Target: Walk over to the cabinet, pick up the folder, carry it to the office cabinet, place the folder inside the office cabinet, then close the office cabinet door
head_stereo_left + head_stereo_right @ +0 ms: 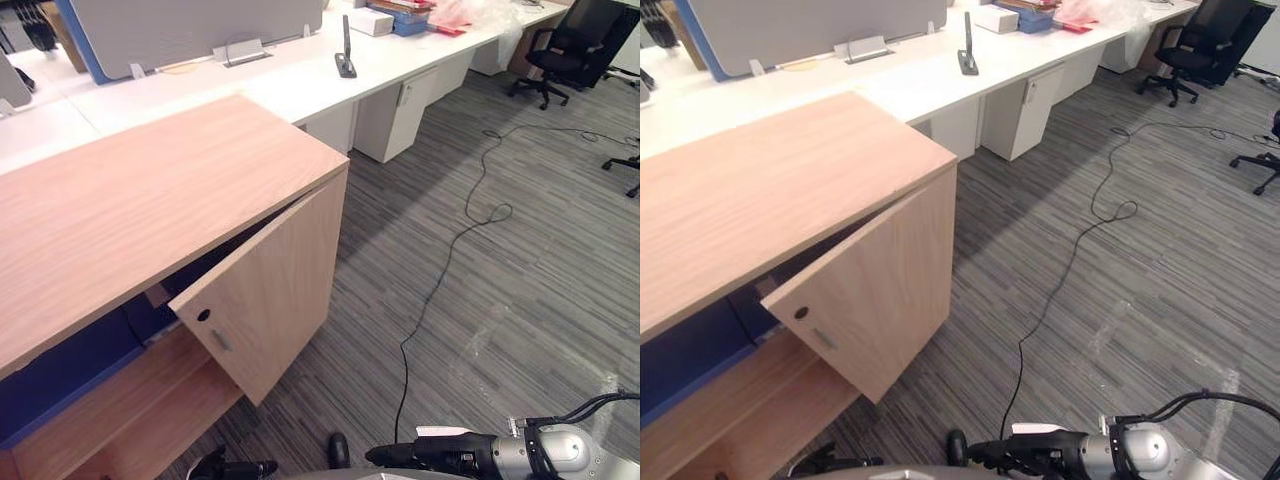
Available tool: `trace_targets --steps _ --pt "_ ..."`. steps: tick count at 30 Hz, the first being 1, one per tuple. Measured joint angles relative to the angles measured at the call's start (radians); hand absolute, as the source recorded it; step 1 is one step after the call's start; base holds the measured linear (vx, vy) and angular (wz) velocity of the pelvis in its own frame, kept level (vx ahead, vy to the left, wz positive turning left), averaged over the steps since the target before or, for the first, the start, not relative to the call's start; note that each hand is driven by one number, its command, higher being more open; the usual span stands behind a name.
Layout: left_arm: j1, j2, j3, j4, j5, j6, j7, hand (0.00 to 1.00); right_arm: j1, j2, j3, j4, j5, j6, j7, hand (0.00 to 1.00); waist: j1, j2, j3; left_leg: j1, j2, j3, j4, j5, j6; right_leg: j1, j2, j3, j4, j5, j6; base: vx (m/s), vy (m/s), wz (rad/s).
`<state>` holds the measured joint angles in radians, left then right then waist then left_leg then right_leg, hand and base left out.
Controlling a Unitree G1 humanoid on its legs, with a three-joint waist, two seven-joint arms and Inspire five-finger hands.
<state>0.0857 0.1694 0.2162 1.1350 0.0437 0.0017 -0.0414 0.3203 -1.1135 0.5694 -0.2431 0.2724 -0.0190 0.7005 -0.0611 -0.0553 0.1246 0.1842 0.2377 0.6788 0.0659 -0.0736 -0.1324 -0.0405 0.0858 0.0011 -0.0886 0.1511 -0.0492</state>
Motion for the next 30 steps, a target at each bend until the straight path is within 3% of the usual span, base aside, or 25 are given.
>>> trace_targets --steps 4,6,8,9,11,13,14,15,17,18,19,21,24,25,30 --pt "-0.006 0.000 0.002 0.008 0.007 -0.002 0.009 1.00 -0.005 0.070 -0.003 0.046 0.003 -0.017 -0.010 1.00 0.001 0.001 0.001 0.002 -0.003 -0.005 0.002 -0.001 0.002 0.005 -0.003 -0.001 0.004 0.005 -0.005 0.04 0.012 0.00" --pt "-0.006 -0.002 0.005 0.008 0.006 -0.003 0.012 1.00 -0.022 0.185 -0.013 0.178 0.002 -0.033 -0.034 1.00 0.003 0.002 0.000 0.002 -0.005 -0.022 0.002 -0.001 0.002 0.013 -0.008 -0.017 0.004 0.001 -0.002 -0.02 -0.004 0.23" --pt "-0.005 -0.012 0.015 0.009 0.006 -0.014 0.018 1.00 -0.028 0.366 -0.095 0.406 -0.024 -0.048 -0.100 1.00 0.002 0.010 -0.001 -0.013 -0.012 -0.071 0.004 0.000 0.003 0.023 -0.025 -0.061 0.000 -0.013 0.007 -0.07 -0.011 0.68" --pt "-0.002 -0.027 0.040 0.009 0.005 -0.014 0.029 1.00 -0.034 0.479 -0.163 0.536 -0.143 -0.052 -0.190 1.00 0.002 0.022 -0.009 -0.033 -0.019 -0.113 0.004 0.001 0.006 0.030 -0.041 -0.101 0.001 -0.024 0.008 -0.09 -0.011 0.96" --pt "0.004 -0.047 0.058 0.005 0.004 -0.015 0.047 1.00 -0.040 0.659 -0.348 0.741 -0.223 -0.051 -0.279 1.00 0.003 0.037 -0.020 -0.064 -0.031 -0.192 0.004 0.000 0.015 0.038 -0.064 -0.173 0.005 -0.039 0.016 -0.08 -0.014 1.25" --pt "0.012 -0.087 0.114 -0.005 -0.003 -0.012 0.078 1.00 -0.079 0.868 -0.729 1.022 -0.302 -0.016 -0.462 1.00 0.002 0.069 -0.028 -0.123 -0.070 -0.369 0.008 0.000 0.038 0.040 -0.122 -0.315 0.090 -0.108 0.051 -0.07 0.012 1.99" --pt "0.015 -0.096 0.122 -0.010 -0.007 -0.011 0.085 1.00 -0.085 0.897 -0.824 1.068 -0.304 -0.005 -0.502 1.00 0.002 0.079 -0.027 -0.134 -0.081 -0.422 0.008 0.005 0.051 0.034 -0.142 -0.344 0.139 -0.137 0.064 -0.04 0.060 2.19" --pt "0.026 -0.102 0.123 -0.015 -0.018 -0.010 0.099 1.00 -0.088 0.930 -0.958 1.138 -0.284 0.018 -0.586 1.00 0.001 0.095 -0.030 -0.158 -0.098 -0.516 0.005 0.017 0.069 0.009 -0.169 -0.345 0.257 -0.187 0.075 -0.01 0.074 2.05" --pt "0.024 -0.097 0.122 -0.013 -0.055 0.008 0.123 1.00 -0.069 0.962 -1.048 1.243 -0.233 0.057 -0.680 1.00 -0.010 0.113 -0.041 -0.207 -0.130 -0.684 -0.015 0.043 0.080 -0.027 -0.174 -0.115 0.358 -0.208 0.073 0.04 0.047 2.46" --pt "0.023 -0.080 0.124 -0.013 -0.064 0.009 0.128 1.00 -0.057 0.991 -1.062 1.277 -0.229 0.069 -0.694 1.00 -0.009 0.101 -0.044 -0.220 -0.147 -0.743 -0.032 0.063 0.077 -0.024 -0.176 -0.022 0.370 -0.245 0.085 0.06 -0.042 2.40" --pt "0.024 -0.049 0.129 -0.013 -0.087 0.009 0.133 1.00 -0.046 1.039 -1.060 1.319 -0.207 0.085 -0.705 1.00 -0.004 0.065 -0.055 -0.239 -0.177 -0.808 -0.056 0.090 0.072 -0.018 -0.188 0.071 0.372 -0.299 0.117 0.06 -0.083 1.73" --pt "0.028 -0.027 0.171 -0.013 -0.123 0.009 0.142 1.00 -0.044 1.103 -1.080 1.341 -0.108 0.083 -0.721 1.00 0.006 0.022 -0.058 -0.247 -0.197 -0.871 -0.095 0.129 0.052 0.004 -0.197 0.085 0.361 -0.359 0.134 0.05 -0.094 1.29" --pt "0.032 -0.065 0.236 -0.021 -0.184 0.008 0.144 1.00 -0.042 1.108 -1.017 1.334 -0.073 0.082 -0.734 1.00 0.016 0.021 -0.057 -0.251 -0.172 -0.940 -0.116 0.154 0.028 0.052 -0.186 -0.012 0.318 -0.367 0.128 0.01 -0.122 0.94" --pt "0.041 -0.111 0.262 -0.045 -0.241 0.009 0.138 1.00 -0.036 1.098 -0.961 1.318 -0.074 0.081 -0.747 1.00 0.039 0.025 -0.054 -0.247 -0.165 -0.980 -0.121 0.159 0.019 0.095 -0.175 -0.062 0.284 -0.364 0.124 0.01 -0.118 0.75" --pt "0.056 -0.148 0.302 -0.087 -0.289 -0.012 0.148 1.00 -0.063 1.075 -0.852 1.243 -0.084 0.077 -0.748 1.00 0.069 0.020 -0.043 -0.240 -0.161 -0.997 -0.118 0.171 0.007 0.183 -0.171 -0.169 0.233 -0.366 0.120 -0.01 -0.052 0.65"
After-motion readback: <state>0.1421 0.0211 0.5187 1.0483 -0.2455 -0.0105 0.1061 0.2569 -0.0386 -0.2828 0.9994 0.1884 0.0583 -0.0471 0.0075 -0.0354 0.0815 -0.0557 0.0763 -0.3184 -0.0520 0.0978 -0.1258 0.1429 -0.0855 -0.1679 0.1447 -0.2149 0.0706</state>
